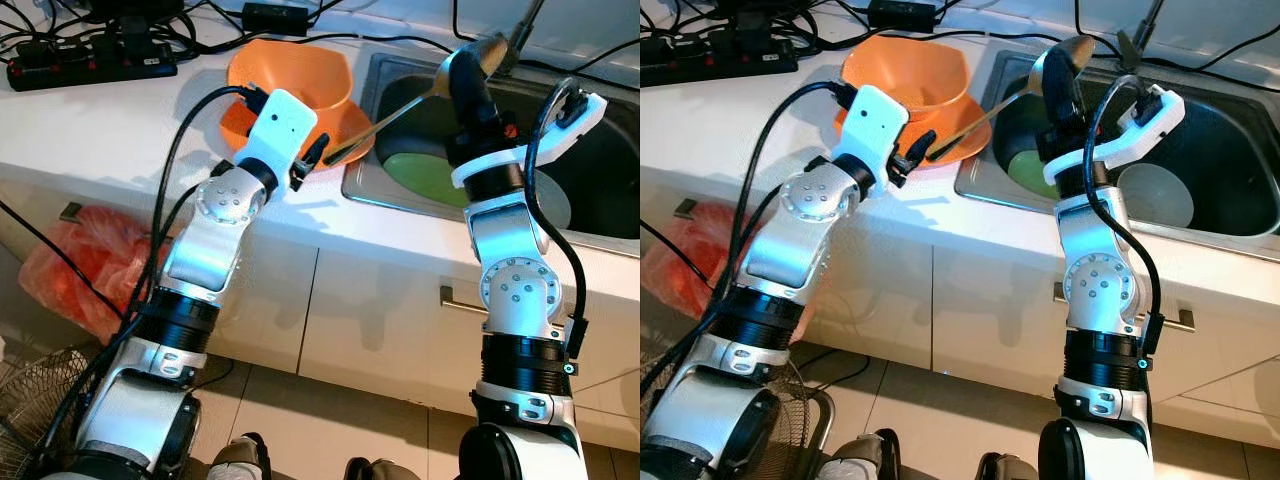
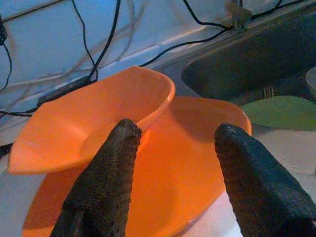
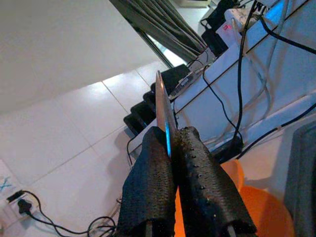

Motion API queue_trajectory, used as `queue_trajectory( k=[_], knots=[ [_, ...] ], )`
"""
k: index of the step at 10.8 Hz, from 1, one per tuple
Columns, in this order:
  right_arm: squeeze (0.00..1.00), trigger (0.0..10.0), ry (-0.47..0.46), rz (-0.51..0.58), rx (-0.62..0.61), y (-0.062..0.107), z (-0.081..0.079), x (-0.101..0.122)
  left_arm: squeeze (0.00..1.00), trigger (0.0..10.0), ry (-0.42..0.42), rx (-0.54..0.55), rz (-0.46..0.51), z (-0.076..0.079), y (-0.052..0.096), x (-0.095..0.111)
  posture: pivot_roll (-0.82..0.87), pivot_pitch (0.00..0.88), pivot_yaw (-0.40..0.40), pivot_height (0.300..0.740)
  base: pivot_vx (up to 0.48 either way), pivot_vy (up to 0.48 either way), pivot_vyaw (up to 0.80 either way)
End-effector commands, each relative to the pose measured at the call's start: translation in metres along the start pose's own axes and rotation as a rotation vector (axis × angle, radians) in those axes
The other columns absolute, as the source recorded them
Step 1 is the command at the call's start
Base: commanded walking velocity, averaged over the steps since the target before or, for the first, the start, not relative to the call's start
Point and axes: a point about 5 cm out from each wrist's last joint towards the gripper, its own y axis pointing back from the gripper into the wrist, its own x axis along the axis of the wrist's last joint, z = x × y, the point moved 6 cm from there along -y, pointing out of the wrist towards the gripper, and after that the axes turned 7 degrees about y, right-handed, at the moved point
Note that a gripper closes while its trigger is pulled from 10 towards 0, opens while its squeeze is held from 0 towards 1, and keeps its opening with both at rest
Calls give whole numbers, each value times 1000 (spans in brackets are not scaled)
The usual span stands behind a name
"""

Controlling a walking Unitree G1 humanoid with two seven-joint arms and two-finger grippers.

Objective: Kitchen organization

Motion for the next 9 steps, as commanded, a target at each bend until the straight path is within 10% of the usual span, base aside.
queue_trajectory(
  k=[1,9],
  knots=[
    [0,10000,10,18,4,1,-1,7,0,10000,-1,-9,1,4,-1,2,66,120,-72,740,0,0,0],
    [0,10000,228,189,-279,-11,63,67,0,10000,206,-68,28,27,7,-4,74,116,-83,740,0,0,0]
  ],
)
